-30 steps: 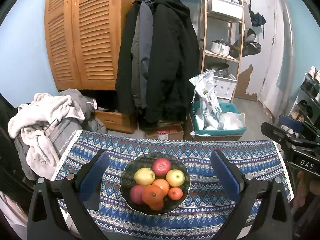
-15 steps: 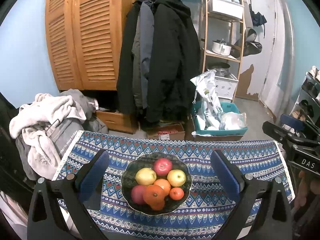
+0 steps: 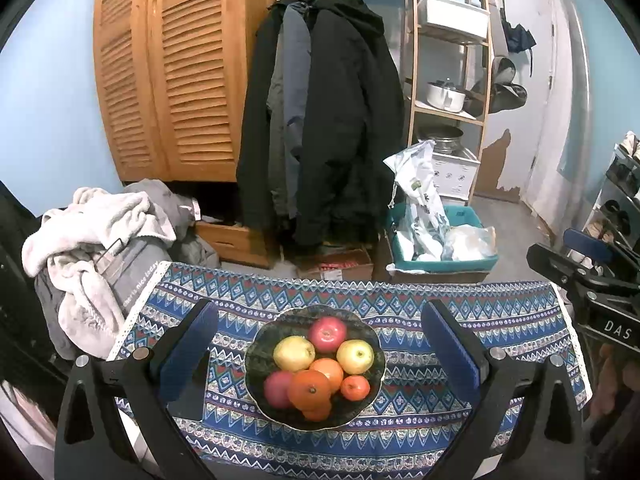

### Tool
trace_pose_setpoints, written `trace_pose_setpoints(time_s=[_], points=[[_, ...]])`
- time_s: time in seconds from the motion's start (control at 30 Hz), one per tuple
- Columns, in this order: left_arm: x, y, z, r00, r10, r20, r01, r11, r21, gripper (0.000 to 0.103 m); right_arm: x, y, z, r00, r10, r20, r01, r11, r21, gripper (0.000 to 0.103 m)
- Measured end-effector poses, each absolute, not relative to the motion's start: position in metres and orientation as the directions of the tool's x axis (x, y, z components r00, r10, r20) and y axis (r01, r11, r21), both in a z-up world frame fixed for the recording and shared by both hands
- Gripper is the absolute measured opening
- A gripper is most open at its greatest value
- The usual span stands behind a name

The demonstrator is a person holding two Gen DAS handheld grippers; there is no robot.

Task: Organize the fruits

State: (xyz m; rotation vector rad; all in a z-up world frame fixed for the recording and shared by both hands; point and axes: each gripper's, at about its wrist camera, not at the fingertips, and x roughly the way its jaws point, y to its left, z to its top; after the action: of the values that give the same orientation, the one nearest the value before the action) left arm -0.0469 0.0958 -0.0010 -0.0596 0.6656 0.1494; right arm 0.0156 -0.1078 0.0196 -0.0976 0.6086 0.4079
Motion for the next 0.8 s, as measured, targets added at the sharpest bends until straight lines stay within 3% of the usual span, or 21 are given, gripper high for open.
trace_pose_setpoints(time_s=[0.8], points=[[-0.0444,0.0928,0.0067,0.783,0.130,-0.608,-0.154,0.988,0.013,0.102,0.0155,-0.1117,0.0199,0.748,0.334,-0.574,-0.396,0.918,0.019,0.084]])
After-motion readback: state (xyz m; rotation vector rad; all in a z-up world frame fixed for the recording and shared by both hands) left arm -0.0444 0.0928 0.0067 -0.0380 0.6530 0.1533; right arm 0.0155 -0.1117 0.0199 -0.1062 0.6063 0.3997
